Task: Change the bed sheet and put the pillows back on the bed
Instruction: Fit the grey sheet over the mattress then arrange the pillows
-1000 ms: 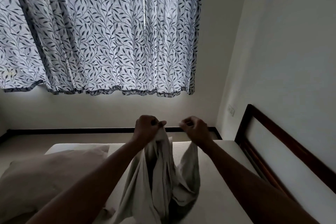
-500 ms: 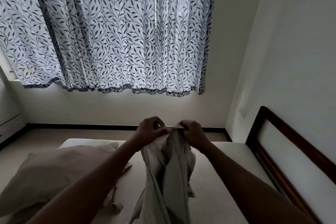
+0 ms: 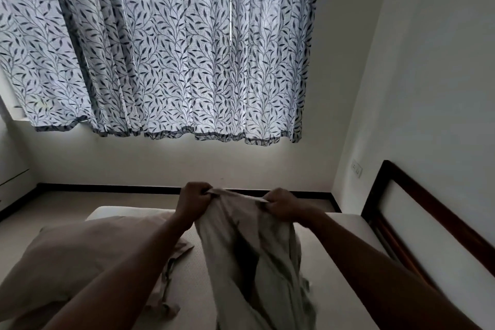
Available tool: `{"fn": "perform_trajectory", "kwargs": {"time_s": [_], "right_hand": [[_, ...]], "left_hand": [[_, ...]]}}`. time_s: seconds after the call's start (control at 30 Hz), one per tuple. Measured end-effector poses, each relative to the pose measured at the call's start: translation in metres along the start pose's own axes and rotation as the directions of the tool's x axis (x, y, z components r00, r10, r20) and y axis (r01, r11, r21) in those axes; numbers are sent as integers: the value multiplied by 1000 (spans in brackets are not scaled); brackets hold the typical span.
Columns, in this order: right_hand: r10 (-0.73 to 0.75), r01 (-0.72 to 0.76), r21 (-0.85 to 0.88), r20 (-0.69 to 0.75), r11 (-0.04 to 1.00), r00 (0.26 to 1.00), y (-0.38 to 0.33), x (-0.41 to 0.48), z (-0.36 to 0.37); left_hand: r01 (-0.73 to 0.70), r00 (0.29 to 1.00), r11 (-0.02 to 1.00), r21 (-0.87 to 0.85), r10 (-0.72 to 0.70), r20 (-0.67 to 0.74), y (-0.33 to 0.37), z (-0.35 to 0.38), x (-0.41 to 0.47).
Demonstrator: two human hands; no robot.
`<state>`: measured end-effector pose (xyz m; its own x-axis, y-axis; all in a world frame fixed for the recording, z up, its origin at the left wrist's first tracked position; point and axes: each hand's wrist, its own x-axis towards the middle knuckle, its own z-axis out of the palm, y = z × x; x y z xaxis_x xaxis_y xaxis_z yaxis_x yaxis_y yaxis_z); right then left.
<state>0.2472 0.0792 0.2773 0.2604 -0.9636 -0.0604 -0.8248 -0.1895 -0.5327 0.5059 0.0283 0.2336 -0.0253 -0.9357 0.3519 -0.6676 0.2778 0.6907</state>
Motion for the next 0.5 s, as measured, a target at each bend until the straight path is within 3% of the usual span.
{"fn": "perform_trajectory", "kwargs": {"time_s": [0.13, 0.27, 0.4, 0.5], "right_hand": [[-62, 108, 175, -251, 979, 966, -4, -4, -17], [58, 163, 490, -405, 857, 913, -25, -9, -53], [212, 218, 721, -455, 658, 865, -15, -7, -75], [249, 180, 714, -452, 677, 856, -5, -14, -76]], "left_hand": [[-87, 987, 996, -14, 88, 132, -1, 1, -3], [-126, 982, 988, -93, 137, 128, 4, 4, 0], [1, 996, 998, -61, 4, 93, -3, 9, -5], [78, 997, 996, 51, -78, 13, -24, 7, -15]]}}
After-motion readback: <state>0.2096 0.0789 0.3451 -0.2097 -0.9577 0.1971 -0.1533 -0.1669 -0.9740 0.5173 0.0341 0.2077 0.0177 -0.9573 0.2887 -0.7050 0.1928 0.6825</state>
